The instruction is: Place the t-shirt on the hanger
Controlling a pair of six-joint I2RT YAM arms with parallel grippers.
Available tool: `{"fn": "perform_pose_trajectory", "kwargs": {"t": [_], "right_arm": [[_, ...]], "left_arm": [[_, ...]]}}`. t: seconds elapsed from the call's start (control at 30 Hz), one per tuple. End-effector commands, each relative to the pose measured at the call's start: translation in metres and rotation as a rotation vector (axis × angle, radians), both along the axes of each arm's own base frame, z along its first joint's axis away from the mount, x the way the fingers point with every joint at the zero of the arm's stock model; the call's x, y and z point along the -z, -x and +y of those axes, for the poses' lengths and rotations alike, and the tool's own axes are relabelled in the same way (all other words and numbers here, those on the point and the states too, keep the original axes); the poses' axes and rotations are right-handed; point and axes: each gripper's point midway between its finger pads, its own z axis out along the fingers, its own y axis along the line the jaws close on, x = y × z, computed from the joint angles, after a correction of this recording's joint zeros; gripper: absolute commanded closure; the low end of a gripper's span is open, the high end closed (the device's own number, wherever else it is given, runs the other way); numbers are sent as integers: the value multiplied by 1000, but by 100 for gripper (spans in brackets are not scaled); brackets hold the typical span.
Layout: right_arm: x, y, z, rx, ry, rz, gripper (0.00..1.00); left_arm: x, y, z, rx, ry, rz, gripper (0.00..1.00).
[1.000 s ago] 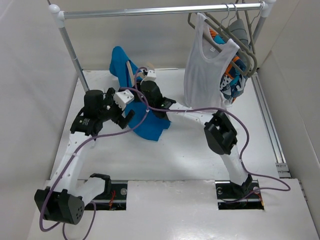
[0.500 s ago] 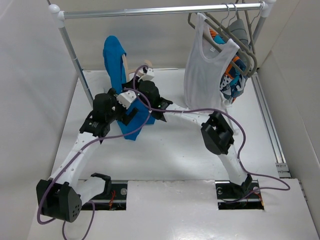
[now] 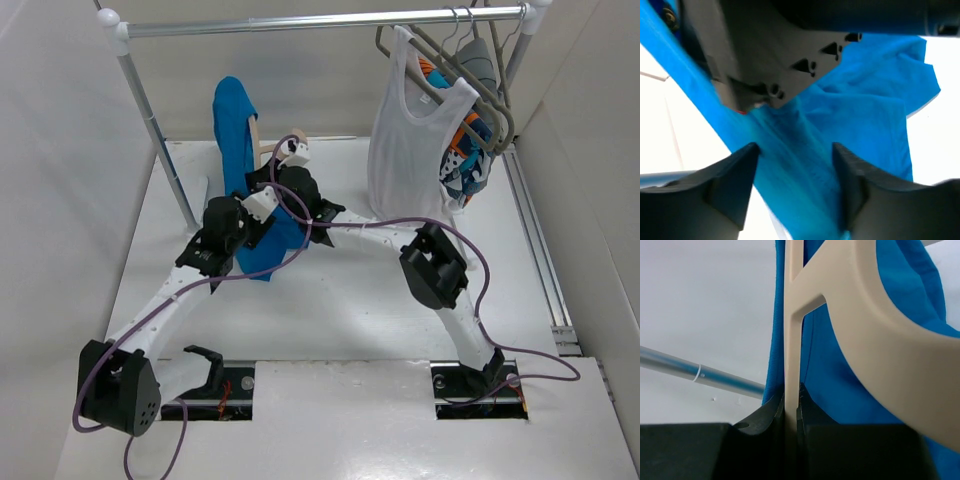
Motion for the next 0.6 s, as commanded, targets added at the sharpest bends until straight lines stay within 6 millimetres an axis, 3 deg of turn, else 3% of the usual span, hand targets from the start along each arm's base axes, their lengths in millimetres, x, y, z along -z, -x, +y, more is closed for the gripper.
{"fn": "perform_pose_trajectory", "kwargs": {"t": [0.0,0.03,0.07,0.13,0.23,0.43,0.5,0.53,0.57], "right_arm": [[-73,27,5,-91,-120,-116,100],[-65,28,5,-92,-110,-96,100],[-72,31,5,-104,-118,-103,100],[-66,33,5,-114,-115,-90,100],[-61,33,5,-144,-107,-85,100],[-66,29,-5,-214,-31,-175,100],[-71,14,-16,-242,28,-285,78],[-78,21,-15,-321,50,-348,70],[-77,11,-21,-332,79,-387,65]], "left_arm": [[4,-6,26,-98,-99,-32,51],[4,-6,28,-108,-104,-34,68],[7,-6,28,-107,-107,-25,77],[7,-6,30,-119,-113,-27,100],[9,-4,30,-124,-107,-14,100],[-13,-6,21,-151,93,40,100],[-20,-3,11,-92,189,85,100],[-23,-2,7,-73,227,99,100],[-25,0,2,-68,285,122,100]]}}
